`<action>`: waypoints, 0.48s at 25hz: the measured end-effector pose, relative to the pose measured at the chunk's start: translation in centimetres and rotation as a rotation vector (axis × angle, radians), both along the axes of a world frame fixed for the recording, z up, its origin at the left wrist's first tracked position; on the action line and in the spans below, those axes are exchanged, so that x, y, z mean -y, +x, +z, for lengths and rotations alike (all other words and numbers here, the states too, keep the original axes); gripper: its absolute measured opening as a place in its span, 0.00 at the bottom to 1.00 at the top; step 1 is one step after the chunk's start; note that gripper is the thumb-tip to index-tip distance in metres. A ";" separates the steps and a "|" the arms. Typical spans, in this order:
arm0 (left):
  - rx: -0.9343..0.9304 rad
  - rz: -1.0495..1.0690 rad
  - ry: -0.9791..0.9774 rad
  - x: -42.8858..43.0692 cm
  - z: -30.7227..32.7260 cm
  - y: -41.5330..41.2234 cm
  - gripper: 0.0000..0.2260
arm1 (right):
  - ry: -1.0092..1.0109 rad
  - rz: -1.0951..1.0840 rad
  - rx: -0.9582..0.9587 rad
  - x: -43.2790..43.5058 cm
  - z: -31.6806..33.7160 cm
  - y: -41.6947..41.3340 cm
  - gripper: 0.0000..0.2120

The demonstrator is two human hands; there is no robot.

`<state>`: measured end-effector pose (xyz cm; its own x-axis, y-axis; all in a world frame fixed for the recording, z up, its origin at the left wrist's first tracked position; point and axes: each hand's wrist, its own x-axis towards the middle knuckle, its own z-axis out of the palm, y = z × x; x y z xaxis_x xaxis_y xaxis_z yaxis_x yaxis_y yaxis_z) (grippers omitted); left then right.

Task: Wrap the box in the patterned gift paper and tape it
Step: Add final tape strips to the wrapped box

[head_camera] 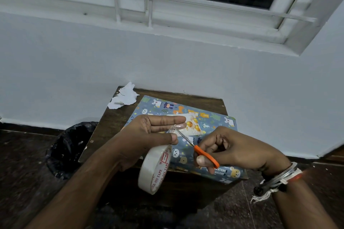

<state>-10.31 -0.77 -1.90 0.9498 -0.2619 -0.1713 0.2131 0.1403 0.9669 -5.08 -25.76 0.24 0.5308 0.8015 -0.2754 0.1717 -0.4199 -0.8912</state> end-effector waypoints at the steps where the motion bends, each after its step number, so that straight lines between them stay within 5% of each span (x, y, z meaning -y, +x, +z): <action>1: 0.001 0.000 -0.002 0.0 0.0 0.0 0.18 | -0.005 0.004 0.004 0.0 0.0 0.1 0.11; 7: 0.003 -0.023 -0.013 0.1 -0.2 0.1 0.19 | 0.041 0.025 -0.030 0.1 0.0 0.0 0.04; 12: 0.022 -0.049 0.023 0.1 -0.6 0.1 0.21 | 0.069 0.042 0.004 0.1 -0.2 0.3 0.09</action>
